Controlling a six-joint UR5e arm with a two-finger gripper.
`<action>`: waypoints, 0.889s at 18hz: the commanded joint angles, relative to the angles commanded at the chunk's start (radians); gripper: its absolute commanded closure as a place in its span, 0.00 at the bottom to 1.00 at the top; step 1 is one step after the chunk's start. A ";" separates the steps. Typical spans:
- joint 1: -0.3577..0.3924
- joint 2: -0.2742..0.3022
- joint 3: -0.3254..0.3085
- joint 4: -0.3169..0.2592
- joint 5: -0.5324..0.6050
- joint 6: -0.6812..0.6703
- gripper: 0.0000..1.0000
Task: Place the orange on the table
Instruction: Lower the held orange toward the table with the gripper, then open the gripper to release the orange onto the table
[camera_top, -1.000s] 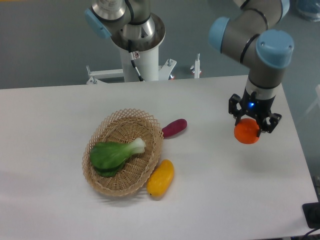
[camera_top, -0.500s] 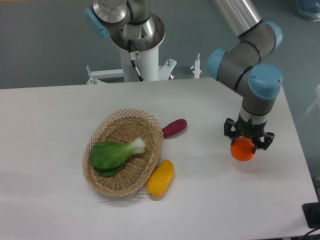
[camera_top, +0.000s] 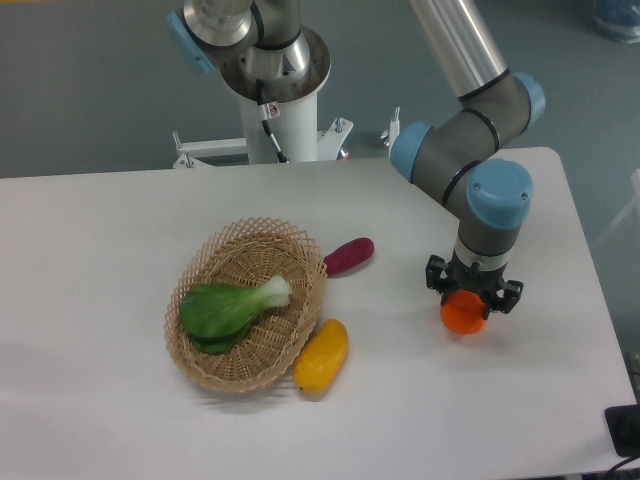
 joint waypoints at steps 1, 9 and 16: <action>0.000 0.000 0.000 0.002 0.000 0.002 0.31; 0.000 0.011 0.017 0.005 0.000 0.011 0.04; 0.009 0.054 0.040 0.000 -0.008 0.015 0.00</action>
